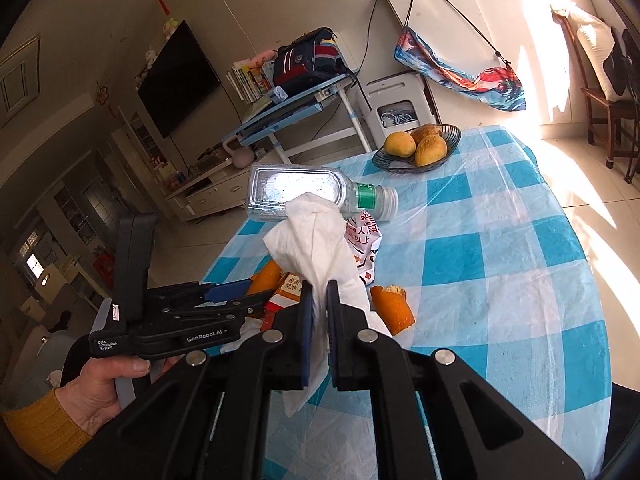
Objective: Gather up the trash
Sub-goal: 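Grasp a white tissue with the right gripper while the left gripper grasps the bread roll, then carry the bread roll with the left gripper and the tissue with the right gripper toward the basin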
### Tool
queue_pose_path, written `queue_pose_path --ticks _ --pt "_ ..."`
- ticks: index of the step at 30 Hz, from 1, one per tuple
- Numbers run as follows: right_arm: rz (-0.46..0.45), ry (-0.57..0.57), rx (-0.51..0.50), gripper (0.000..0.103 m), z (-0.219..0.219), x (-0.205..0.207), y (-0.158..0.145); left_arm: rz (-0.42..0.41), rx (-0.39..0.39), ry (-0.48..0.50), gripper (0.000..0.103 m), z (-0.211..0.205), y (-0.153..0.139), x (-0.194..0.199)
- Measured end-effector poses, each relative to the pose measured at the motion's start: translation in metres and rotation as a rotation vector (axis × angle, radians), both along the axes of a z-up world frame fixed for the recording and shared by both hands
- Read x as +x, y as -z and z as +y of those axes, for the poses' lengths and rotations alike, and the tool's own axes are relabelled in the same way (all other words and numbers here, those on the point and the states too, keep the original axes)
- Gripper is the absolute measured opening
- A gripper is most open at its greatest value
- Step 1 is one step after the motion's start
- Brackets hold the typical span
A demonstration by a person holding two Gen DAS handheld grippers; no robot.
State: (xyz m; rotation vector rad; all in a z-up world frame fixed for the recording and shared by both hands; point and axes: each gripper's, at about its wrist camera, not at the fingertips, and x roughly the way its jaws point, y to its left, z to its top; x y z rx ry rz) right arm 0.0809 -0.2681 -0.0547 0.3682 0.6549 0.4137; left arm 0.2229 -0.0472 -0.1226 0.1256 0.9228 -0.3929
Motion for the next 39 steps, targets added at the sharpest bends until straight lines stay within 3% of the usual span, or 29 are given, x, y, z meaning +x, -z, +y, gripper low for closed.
queue_pose_path --ticks 2,3,7,12,23,32,39 --pt "-0.003 -0.006 -0.001 0.008 0.001 0.0 0.0 -0.005 -0.007 -0.001 0.041 0.0 0.0 -0.001" --pt "-0.005 -0.009 -0.003 0.008 0.002 -0.001 0.0 -0.005 -0.017 0.0 0.029 0.0 -0.002 -0.001" --pt "-0.025 -0.022 -0.014 0.008 0.007 -0.004 -0.003 -0.015 -0.082 -0.024 0.019 0.012 -0.013 -0.002" --pt "-0.048 -0.049 -0.032 0.008 0.019 -0.007 -0.008 -0.032 -0.16 -0.044 0.019 0.032 -0.027 -0.008" --pt "-0.094 -0.139 -0.081 0.008 0.062 -0.018 -0.023 -0.087 -0.248 -0.131 0.018 0.077 -0.057 -0.024" --pt "-0.111 -0.2 -0.083 0.008 0.093 -0.02 -0.031 -0.159 -0.234 -0.249 0.018 0.116 -0.079 -0.032" --pt "-0.109 -0.236 -0.073 0.008 0.115 -0.01 -0.033 -0.188 -0.196 -0.272 0.018 0.123 -0.089 -0.037"
